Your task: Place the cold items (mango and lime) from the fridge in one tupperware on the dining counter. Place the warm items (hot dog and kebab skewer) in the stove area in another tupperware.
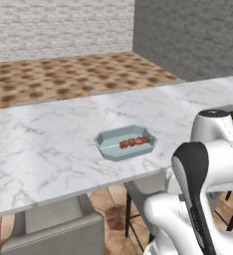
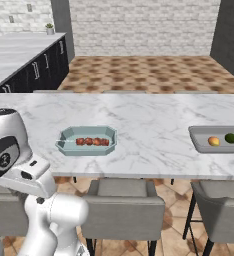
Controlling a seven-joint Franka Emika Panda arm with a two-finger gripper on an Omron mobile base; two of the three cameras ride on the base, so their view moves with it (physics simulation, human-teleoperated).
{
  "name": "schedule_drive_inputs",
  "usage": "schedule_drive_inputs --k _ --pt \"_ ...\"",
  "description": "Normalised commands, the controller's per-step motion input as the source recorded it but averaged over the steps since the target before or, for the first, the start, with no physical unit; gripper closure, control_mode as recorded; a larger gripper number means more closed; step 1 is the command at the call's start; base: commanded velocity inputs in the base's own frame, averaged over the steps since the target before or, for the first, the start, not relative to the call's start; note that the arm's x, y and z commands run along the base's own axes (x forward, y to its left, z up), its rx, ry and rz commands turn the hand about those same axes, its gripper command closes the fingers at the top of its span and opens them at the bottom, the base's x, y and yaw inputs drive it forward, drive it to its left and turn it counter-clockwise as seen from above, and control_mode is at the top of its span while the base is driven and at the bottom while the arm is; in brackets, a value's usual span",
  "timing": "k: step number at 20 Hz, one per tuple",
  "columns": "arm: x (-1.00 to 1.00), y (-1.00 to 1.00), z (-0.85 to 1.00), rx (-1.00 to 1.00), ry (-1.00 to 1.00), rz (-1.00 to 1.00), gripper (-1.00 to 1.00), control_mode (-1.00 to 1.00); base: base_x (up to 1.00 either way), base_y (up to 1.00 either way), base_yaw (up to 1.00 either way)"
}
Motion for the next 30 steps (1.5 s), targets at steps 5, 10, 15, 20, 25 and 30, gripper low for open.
schedule_drive_inputs --k 5,10,15,20,25,30 --pt "-0.09 0.00 0.63 -0.01 -0.42 0.17 -1.00 -1.00 0.00 0.00 0.00" --pt "-0.08 0.00 0.46 0.00 -0.21 0.07 -1.00 -1.00 0.00 0.00 0.00" --pt "-0.02 0.00 0.00 0.00 0.04 0.00 -1.00 -1.00 0.00 0.00 0.00" --pt "0.00 0.00 0.00 0.00 0.03 0.00 -1.00 1.00 0.00 0.07 0.00" --pt "0.00 0.00 0.00 0.00 0.00 0.00 -1.00 1.00 -0.11 0.44 0.00" --pt "0.00 0.00 0.00 0.00 0.00 0.00 -1.00 1.00 -0.22 0.62 -0.04"
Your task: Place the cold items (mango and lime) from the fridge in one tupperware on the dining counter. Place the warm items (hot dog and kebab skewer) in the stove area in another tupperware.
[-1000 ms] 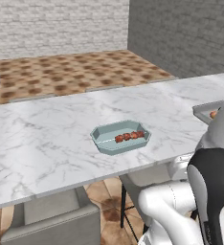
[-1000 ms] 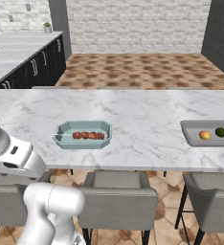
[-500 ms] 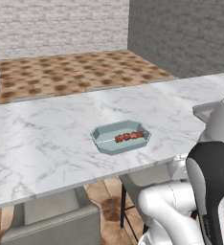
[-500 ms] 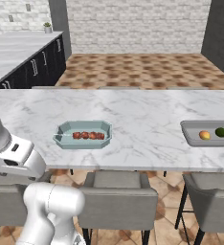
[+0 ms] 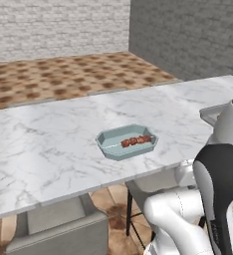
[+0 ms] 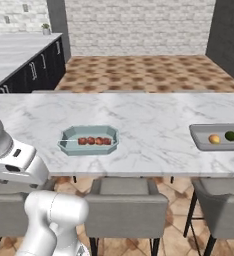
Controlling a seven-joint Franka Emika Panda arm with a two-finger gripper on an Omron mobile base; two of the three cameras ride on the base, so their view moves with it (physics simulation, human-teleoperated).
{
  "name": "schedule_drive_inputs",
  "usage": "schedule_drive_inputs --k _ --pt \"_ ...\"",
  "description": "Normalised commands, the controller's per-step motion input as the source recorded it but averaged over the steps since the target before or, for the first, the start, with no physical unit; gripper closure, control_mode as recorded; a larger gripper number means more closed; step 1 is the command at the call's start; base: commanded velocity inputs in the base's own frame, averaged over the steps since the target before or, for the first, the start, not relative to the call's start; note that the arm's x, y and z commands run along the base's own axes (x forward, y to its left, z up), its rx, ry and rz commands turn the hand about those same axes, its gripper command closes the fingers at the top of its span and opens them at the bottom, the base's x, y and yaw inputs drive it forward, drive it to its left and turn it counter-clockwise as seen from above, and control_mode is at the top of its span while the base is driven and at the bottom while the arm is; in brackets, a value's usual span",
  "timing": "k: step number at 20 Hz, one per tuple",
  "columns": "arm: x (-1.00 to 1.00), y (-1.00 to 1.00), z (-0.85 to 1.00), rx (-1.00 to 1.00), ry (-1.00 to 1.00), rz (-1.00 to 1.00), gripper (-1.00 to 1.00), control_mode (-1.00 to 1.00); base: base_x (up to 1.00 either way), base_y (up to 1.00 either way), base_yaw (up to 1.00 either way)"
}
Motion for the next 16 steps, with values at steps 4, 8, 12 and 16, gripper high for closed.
schedule_drive_inputs --k 4,8,12,16 --pt "0.00 0.00 0.00 0.00 0.00 0.00 -1.00 1.00 -0.33 0.77 -0.29" --pt "0.00 0.00 0.00 0.00 0.00 0.00 -1.00 1.00 -0.21 0.75 -0.31" --pt "0.00 0.00 0.00 0.00 0.00 0.00 -1.00 1.00 -0.12 0.77 -0.41" --pt "0.00 0.00 0.00 0.00 0.00 0.00 -1.00 1.00 -0.18 0.85 -0.46"
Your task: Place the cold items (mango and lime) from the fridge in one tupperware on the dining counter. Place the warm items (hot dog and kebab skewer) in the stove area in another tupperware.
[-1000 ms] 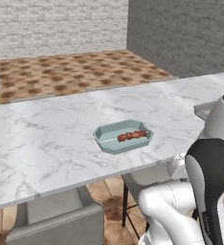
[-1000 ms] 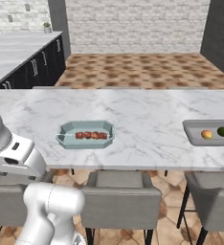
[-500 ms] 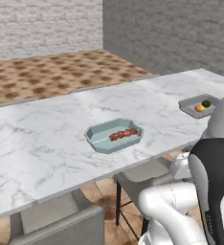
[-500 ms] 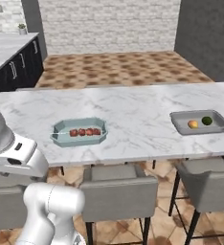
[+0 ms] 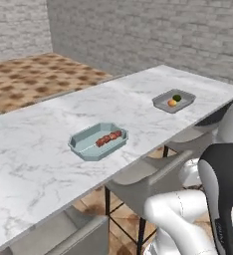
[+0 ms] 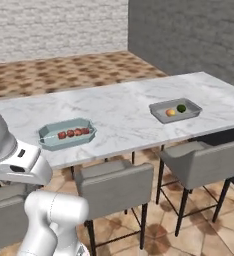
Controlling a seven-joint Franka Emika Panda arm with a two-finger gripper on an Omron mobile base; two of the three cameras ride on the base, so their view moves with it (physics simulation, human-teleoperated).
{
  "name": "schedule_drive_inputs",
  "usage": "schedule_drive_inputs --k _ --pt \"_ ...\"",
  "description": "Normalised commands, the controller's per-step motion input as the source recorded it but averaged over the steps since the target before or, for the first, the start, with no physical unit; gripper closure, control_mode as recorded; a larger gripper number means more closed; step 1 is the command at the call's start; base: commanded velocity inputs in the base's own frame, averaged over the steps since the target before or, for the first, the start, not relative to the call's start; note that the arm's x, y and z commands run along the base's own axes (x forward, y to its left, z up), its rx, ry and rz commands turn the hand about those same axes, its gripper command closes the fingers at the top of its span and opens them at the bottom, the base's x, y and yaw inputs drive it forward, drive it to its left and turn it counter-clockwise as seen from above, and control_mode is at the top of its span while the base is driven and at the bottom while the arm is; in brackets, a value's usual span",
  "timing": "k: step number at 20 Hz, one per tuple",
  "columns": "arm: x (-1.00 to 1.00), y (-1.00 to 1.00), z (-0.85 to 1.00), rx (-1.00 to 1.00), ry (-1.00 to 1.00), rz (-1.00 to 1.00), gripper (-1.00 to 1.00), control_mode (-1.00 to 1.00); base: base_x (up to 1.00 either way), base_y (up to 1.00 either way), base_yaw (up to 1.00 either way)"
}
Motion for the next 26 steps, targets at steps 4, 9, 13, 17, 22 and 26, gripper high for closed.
schedule_drive_inputs --k 4,9,13,17,22,26 --pt "0.00 0.00 0.00 0.00 0.00 0.00 -1.00 1.00 -0.17 1.00 -0.42" --pt "0.00 0.00 0.00 0.00 0.00 0.00 -1.00 1.00 -0.17 1.00 -0.21" --pt "0.00 0.00 0.00 0.00 0.00 0.00 -1.00 1.00 -0.93 0.61 0.10" --pt "0.00 0.00 0.00 0.00 0.00 0.00 -1.00 1.00 -1.00 0.33 0.28" --pt "0.00 0.00 0.00 0.00 0.00 0.00 -1.00 1.00 -1.00 0.50 0.29" --pt "0.00 0.00 0.00 0.00 0.00 0.00 -1.00 1.00 -0.59 1.00 0.49"
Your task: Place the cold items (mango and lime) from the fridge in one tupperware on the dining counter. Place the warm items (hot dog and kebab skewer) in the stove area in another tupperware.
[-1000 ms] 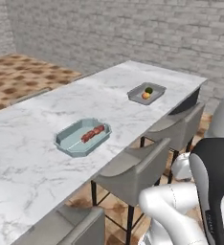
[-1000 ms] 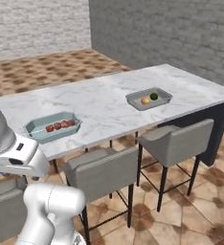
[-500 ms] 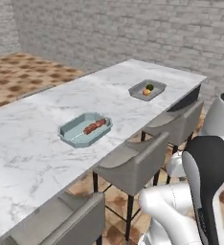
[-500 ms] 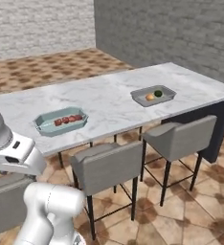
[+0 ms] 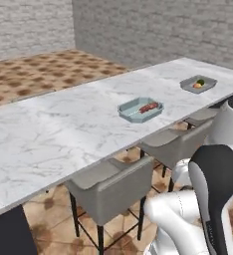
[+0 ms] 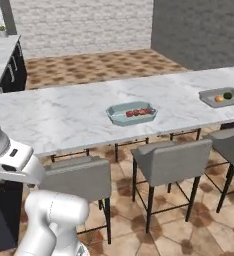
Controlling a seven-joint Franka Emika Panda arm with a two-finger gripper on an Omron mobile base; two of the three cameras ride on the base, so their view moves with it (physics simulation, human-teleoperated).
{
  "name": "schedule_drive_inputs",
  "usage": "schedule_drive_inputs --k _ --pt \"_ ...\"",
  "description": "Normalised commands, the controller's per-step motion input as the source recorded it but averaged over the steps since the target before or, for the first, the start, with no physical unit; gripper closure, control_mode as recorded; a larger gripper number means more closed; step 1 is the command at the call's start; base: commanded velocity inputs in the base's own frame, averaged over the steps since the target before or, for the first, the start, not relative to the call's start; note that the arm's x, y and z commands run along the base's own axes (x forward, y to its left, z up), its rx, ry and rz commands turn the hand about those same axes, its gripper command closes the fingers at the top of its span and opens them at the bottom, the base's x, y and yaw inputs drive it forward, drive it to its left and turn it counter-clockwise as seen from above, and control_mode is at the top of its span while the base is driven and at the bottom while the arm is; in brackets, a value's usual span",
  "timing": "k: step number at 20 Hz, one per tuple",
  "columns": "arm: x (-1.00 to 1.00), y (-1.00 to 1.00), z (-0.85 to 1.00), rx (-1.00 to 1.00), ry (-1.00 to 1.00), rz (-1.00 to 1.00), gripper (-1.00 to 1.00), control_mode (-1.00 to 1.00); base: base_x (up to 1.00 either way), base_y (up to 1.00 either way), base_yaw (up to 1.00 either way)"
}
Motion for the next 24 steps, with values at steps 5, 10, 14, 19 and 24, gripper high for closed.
schedule_drive_inputs --k 5,10,14,19,24 --pt "0.00 0.00 0.00 0.00 0.00 0.00 -1.00 1.00 -0.34 1.00 0.64" --pt "0.00 0.00 0.00 0.00 0.00 0.00 -1.00 1.00 -0.04 1.00 0.58" --pt "0.00 0.00 0.00 0.00 0.00 0.00 -1.00 1.00 0.04 1.00 0.37" --pt "0.00 0.00 0.00 0.00 0.00 0.00 -1.00 1.00 0.17 1.00 0.18" --pt "0.00 0.00 0.00 0.00 0.00 0.00 -1.00 1.00 0.17 1.00 0.12"
